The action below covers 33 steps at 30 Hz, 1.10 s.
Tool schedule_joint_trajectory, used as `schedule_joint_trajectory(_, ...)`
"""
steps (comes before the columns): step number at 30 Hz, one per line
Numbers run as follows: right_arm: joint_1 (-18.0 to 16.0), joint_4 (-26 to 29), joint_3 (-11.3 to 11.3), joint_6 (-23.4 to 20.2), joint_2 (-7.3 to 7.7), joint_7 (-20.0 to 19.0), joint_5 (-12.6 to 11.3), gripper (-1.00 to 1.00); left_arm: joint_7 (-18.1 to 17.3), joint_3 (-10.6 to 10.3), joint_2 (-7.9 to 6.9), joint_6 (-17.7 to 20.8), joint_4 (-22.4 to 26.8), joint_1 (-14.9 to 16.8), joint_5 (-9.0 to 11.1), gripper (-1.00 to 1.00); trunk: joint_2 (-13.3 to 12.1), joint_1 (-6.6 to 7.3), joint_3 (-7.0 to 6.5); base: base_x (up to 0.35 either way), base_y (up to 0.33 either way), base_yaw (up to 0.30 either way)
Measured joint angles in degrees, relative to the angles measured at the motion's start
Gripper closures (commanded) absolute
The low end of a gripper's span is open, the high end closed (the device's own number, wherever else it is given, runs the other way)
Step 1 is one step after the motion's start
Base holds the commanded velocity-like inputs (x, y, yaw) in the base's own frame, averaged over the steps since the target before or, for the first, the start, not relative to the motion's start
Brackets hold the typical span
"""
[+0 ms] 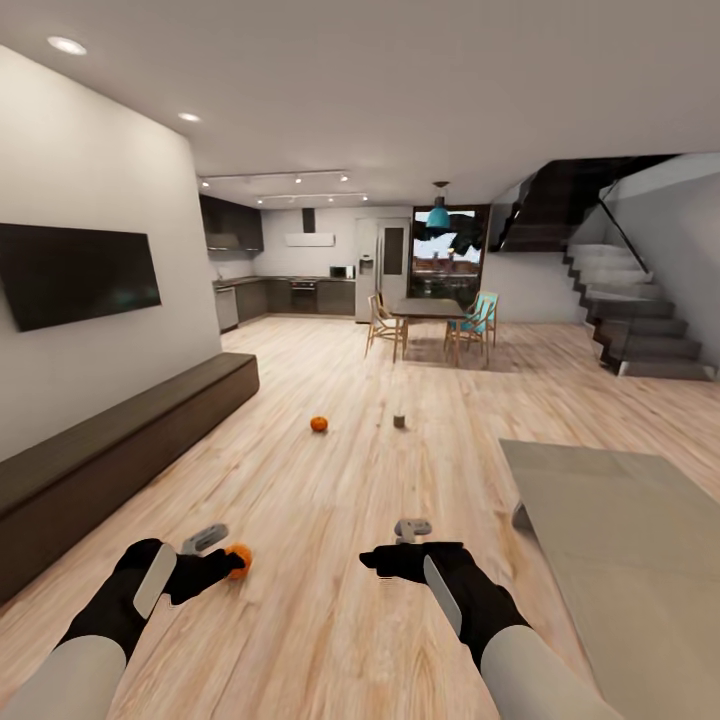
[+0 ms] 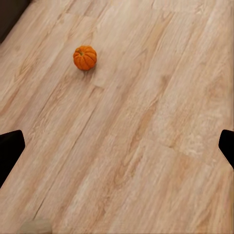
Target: Place each of the two pumpkins and all three candles from the living room inside a cabinet in the living room (use any cabinet), then make sure every cabinet is closed, and position the cauldron so it is next to a table in the living room.
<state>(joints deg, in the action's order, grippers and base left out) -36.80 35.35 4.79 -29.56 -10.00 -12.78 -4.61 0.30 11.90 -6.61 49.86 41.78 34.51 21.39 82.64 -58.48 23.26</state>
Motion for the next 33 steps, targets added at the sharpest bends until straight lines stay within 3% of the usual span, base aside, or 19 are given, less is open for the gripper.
schedule_joint_trajectory(15, 0.00, 0.00, 0.02, 0.00, 0.00, 0.00, 0.06, -1.00, -0.01, 0.00, 0.00, -0.02, 0.00, 0.00, 0.00, -1.00, 0.00, 0.00, 0.00, 0.332, -0.124, 0.002)
schedule_joint_trajectory(33, 0.00, 0.00, 0.01, 0.00, 0.00, -0.09, 0.07, -1.00, 0.01, -0.08, 0.00, 0.00, 0.01, 0.03, -0.01, -1.00, 0.00, 0.00, 0.00, 0.340, -0.007, 0.047)
